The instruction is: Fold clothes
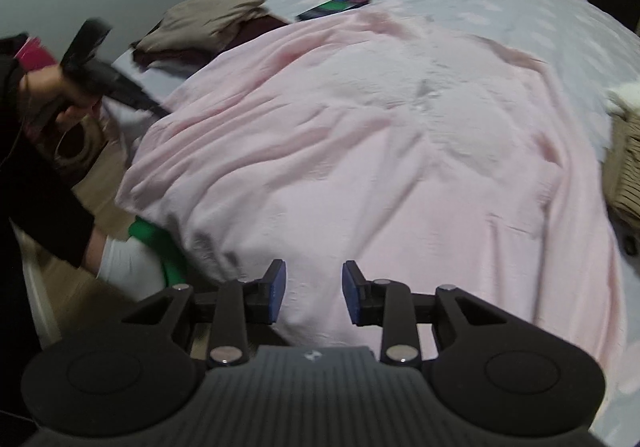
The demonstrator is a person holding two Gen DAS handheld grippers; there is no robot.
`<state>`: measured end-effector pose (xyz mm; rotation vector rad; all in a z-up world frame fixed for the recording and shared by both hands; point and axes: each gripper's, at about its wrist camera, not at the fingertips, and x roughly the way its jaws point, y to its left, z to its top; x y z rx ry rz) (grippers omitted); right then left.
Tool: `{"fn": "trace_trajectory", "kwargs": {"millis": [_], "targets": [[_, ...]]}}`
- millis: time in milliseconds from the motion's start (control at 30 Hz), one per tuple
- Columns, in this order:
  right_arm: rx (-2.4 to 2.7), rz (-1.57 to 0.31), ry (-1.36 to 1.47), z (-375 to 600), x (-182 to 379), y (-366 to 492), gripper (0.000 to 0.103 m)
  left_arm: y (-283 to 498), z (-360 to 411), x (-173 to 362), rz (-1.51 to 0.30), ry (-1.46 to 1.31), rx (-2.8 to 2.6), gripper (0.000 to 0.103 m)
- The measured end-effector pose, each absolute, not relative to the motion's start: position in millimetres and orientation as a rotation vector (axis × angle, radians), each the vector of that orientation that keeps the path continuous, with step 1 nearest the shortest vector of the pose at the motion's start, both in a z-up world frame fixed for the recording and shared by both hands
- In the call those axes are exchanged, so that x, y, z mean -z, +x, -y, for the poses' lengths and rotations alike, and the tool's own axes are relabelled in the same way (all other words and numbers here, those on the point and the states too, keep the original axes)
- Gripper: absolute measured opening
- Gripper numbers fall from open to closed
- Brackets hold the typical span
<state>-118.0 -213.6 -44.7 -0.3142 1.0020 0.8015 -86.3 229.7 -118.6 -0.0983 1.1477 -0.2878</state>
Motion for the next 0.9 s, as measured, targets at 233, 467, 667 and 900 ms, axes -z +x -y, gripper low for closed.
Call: {"fn": "trace_trajectory", "kwargs": {"millis": [233,467,667,900], "targets": [[-0.824,-1.013,-0.322,202,51,-125,0.035,-73,-270,58,-1.049,-0.131,0.212,0.000],[-0.868,-0.926,-0.313,156,54,-138,0.035,-69,-297,50,-1.104,-0.182,0.234,0.000],[-0.964,-0.740,-0.363,57,60,-166,0.035,-61,-298,56,-1.130,-0.189,0.257,0.000],[-1.127,-0.554,-0.516,-86,78,-217,0.037,-55,-313,71,-1.142,-0.261,0.229,0.000]]}}
